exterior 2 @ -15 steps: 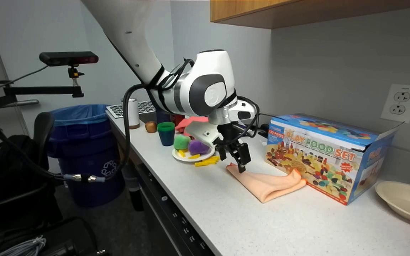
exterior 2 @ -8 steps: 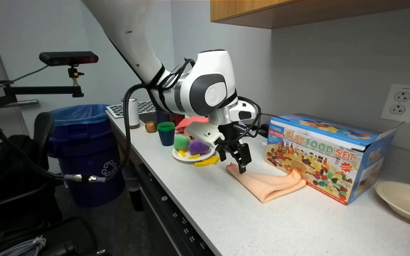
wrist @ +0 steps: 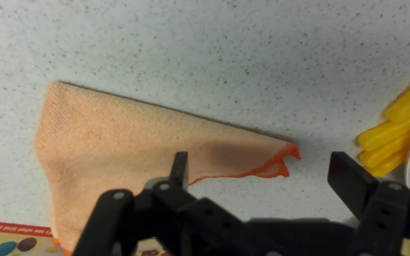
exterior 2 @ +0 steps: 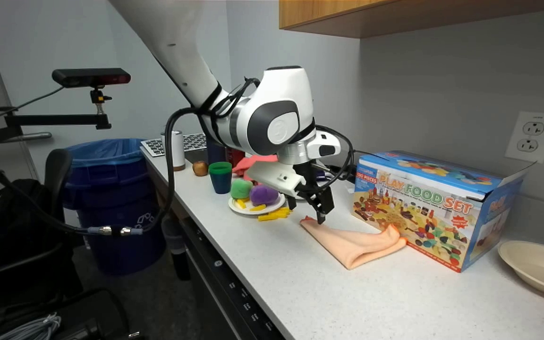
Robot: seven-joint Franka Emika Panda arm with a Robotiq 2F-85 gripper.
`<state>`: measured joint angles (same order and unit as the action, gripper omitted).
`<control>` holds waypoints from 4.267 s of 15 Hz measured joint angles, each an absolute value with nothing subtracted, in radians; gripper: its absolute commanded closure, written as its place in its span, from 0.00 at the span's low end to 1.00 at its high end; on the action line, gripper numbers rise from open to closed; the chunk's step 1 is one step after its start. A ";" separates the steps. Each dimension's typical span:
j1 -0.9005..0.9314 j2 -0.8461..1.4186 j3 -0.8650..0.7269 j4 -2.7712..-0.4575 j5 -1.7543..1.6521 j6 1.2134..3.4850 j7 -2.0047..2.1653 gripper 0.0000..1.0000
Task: Fold the peach towel into a triangle thrice
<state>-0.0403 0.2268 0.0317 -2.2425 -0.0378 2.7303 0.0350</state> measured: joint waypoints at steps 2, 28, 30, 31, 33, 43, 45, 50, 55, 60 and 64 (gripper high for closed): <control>-0.044 0.231 0.057 -2.242 0.032 2.730 -0.065 0.00; -0.120 0.385 0.101 -2.113 0.067 2.726 -0.328 1.00; -0.126 0.377 0.100 -2.113 0.072 2.692 -0.318 0.98; -0.127 0.369 0.101 -2.114 0.087 2.655 -0.314 0.99; -0.127 0.349 0.107 -2.114 0.139 2.559 -0.314 0.98; -0.134 0.268 0.106 -2.060 0.323 2.360 -0.319 0.98; -0.134 0.259 0.105 -2.044 0.352 2.355 -0.319 0.98; -0.134 0.260 0.083 -2.037 0.379 2.398 -0.335 0.98; -0.154 0.287 0.038 -2.039 0.377 2.503 -0.389 0.98; -0.190 0.307 0.032 -2.039 0.377 2.610 -0.423 0.98; -0.199 0.308 0.021 -2.042 0.327 2.723 -0.422 0.98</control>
<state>-0.1995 0.3082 0.0213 -2.0419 0.3267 2.7234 -0.4217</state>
